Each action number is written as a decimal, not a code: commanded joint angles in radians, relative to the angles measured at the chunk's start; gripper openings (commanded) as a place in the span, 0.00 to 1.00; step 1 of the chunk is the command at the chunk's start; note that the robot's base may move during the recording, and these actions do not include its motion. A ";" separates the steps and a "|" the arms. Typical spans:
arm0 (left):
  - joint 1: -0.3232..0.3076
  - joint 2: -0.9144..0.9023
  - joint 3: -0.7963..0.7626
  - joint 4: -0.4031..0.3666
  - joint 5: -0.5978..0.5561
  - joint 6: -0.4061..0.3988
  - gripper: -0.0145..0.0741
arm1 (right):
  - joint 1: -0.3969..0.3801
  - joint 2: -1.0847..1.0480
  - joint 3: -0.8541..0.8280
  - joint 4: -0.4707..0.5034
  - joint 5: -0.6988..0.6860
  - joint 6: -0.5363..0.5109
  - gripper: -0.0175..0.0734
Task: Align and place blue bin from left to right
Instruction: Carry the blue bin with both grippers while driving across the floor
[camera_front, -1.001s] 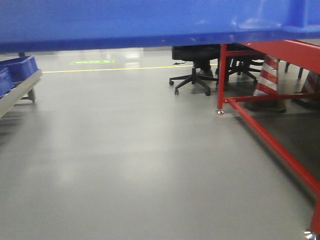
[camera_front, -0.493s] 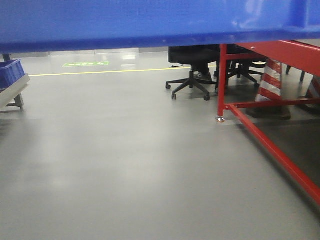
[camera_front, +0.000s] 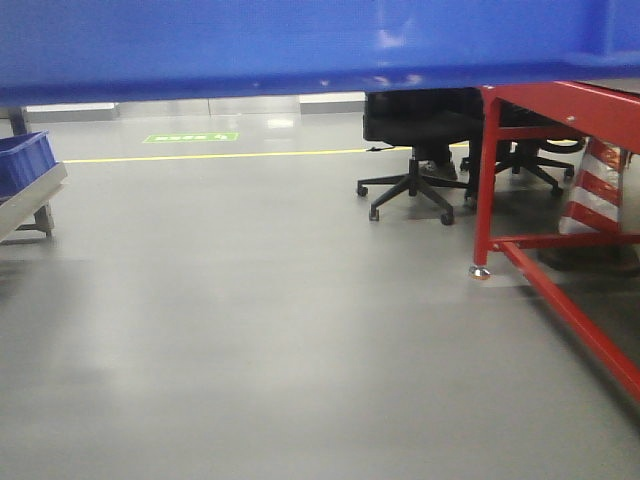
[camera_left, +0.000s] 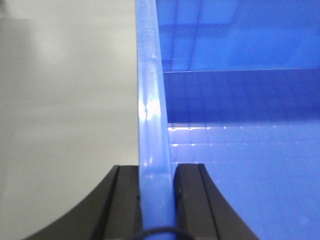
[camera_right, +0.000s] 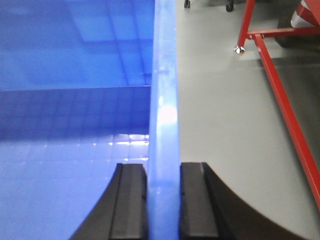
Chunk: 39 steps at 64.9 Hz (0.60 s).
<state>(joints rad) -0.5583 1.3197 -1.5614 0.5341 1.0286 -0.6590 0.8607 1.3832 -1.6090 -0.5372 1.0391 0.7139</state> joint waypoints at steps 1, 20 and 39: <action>-0.008 -0.019 -0.010 0.013 -0.077 0.005 0.04 | 0.001 -0.018 -0.012 -0.038 -0.091 -0.014 0.11; -0.008 -0.019 -0.010 0.013 -0.078 0.005 0.04 | 0.001 -0.018 -0.012 -0.038 -0.093 -0.014 0.11; -0.008 -0.019 -0.010 0.013 -0.078 0.005 0.04 | 0.001 -0.018 -0.012 -0.038 -0.099 -0.014 0.11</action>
<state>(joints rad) -0.5583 1.3197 -1.5614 0.5341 1.0286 -0.6590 0.8607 1.3832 -1.6090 -0.5372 1.0370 0.7139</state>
